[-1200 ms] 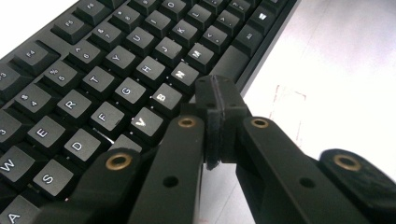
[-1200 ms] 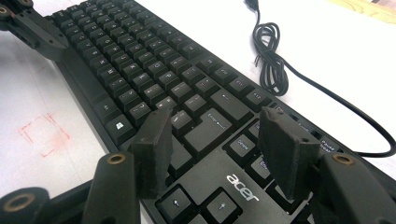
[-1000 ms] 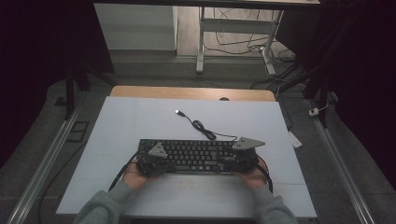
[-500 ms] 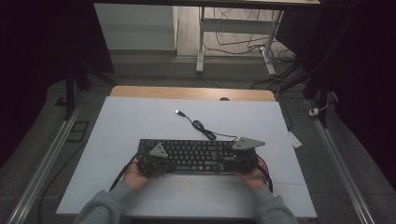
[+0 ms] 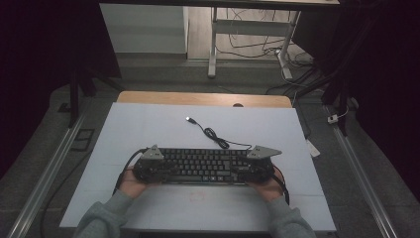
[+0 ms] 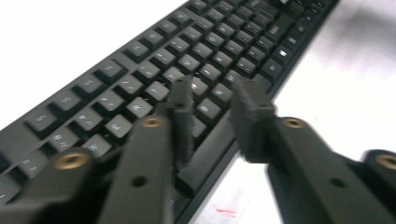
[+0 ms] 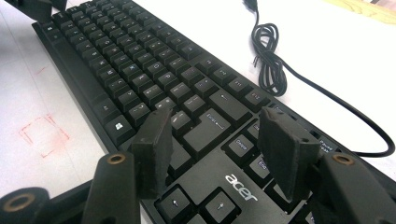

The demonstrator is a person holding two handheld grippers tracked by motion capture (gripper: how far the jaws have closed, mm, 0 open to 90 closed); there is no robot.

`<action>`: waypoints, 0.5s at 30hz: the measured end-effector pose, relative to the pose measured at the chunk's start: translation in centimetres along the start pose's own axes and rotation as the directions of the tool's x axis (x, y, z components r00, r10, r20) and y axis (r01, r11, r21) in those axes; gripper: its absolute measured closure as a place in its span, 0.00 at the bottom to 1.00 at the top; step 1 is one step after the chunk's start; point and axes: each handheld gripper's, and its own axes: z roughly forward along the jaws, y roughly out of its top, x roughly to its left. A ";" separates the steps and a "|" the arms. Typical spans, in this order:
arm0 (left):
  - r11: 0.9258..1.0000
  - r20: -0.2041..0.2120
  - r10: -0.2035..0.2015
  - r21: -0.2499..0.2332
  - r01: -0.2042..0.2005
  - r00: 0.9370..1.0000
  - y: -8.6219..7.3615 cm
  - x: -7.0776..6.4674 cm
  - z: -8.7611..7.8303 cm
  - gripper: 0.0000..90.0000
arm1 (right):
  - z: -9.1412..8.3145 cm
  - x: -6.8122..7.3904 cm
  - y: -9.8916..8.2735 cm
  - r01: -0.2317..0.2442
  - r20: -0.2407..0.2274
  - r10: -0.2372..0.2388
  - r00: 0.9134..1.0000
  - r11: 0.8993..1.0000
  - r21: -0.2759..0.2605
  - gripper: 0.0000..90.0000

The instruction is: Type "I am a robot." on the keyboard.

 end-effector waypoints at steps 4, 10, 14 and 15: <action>1.000 -0.023 -0.023 -0.010 0.023 0.999 -0.1 0.4 -0.4 0.60 | 0.0 0.0 0.0 0.000 0.001 0.000 1.000 1.000 0.004 0.51; 0.998 -0.049 -0.054 -0.018 0.053 0.997 -0.1 0.9 -0.8 0.49 | 0.0 0.0 0.0 0.000 0.002 0.000 1.000 1.000 0.002 0.51; 0.997 -0.061 -0.070 -0.020 0.069 0.996 -0.2 1.2 -0.9 0.45 | 0.0 0.0 0.0 -0.001 -0.001 0.001 1.000 1.000 0.000 0.51; 0.997 -0.064 -0.076 -0.024 0.074 0.995 -0.2 1.2 -0.9 0.44 | 0.0 0.0 0.0 -0.001 -0.001 0.001 1.000 1.000 0.000 0.51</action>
